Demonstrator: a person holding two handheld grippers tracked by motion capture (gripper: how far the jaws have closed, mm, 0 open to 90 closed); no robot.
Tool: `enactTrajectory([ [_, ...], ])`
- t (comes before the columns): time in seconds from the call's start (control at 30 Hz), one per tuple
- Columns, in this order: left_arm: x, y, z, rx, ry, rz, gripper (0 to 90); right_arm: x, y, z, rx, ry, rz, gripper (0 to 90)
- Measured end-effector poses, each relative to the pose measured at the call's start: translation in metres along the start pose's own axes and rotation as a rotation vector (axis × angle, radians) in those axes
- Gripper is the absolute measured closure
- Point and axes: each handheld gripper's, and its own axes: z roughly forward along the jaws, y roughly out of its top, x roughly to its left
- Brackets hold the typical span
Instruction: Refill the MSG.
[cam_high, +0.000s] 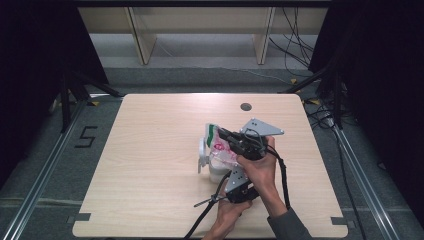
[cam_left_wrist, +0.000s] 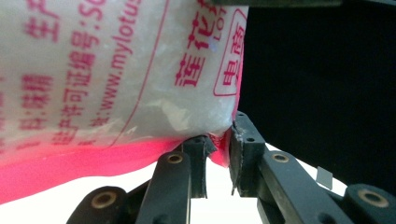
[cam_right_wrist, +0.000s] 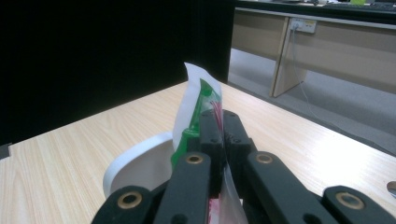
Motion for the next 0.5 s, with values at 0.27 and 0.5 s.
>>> enactTrajectory([
  [0.27,0.0,0.0001,0.0004,0.001,-0.002,-0.005,77.9,0.0004,0.0,-0.0002,0.007,-0.006,-0.005,89.8],
  [0.5,0.0001,0.0004,0.0,-0.001,-0.001,-0.003,77.9,0.0036,0.0005,-0.0002,0.008,-0.013,-0.001,89.8],
])
